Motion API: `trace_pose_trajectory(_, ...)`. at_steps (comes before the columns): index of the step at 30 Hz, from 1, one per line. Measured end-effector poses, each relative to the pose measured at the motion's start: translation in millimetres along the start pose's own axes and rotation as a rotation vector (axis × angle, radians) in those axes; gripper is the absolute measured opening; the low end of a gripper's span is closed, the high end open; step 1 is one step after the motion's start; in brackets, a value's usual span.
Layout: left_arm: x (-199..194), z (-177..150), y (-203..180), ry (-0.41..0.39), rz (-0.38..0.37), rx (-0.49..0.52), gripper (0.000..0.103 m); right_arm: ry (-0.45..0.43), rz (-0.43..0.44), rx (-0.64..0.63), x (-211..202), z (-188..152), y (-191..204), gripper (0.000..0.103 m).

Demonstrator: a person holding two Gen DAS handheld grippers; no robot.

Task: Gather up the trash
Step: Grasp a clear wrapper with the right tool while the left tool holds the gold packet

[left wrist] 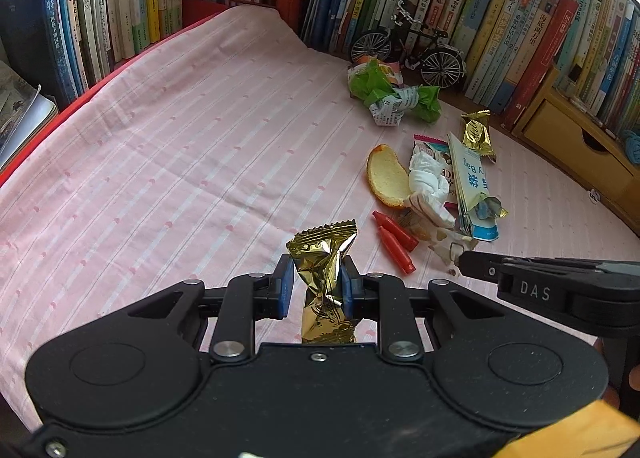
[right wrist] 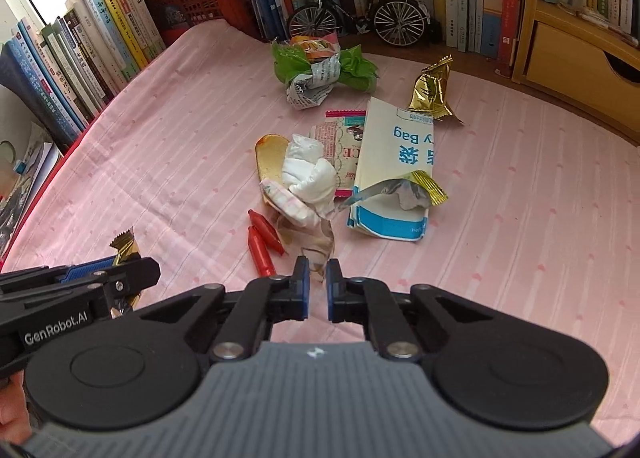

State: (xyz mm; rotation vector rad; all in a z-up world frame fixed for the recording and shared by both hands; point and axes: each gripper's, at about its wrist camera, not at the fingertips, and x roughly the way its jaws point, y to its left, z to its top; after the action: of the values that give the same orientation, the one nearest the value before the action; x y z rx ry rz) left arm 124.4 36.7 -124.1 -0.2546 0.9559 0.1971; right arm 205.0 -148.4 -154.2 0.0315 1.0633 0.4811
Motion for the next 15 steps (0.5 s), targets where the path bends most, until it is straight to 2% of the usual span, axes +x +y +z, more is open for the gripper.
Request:
trace_pose_trajectory(5, -9.9, -7.6, -0.4, -0.017, -0.03, 0.01, 0.022, -0.011, -0.021, 0.031, -17.6, -13.9, -6.3, 0.009)
trace_pose_trajectory(7, -14.3, -11.8, -0.1, -0.024, -0.033, 0.025, 0.022, -0.036, -0.051, 0.045, -19.7, -15.4, -7.5, 0.024)
trace_pose_trajectory(9, -21.1, -15.5, 3.5, -0.02, -0.025, 0.021, 0.022, -0.043, -0.06, 0.056, -16.5, -12.8, -7.6, 0.047)
trace_pose_trajectory(10, -25.6, -16.8, 6.3, -0.022, -0.021, 0.017, 0.022, -0.051, -0.055, 0.056, -13.2, -10.7, -5.8, 0.053)
trace_pose_trajectory(13, -38.5, -18.6, 15.7, -0.035, -0.006, 0.003, 0.022, -0.045, -0.057, 0.002, 4.5, -1.9, 6.7, 0.054)
trace_pose_trajectory(15, -42.9, -20.4, 22.4, -0.039, 0.008, -0.006, 0.022, -0.03, -0.058, -0.018, 22.0, 5.2, 12.6, 0.06)
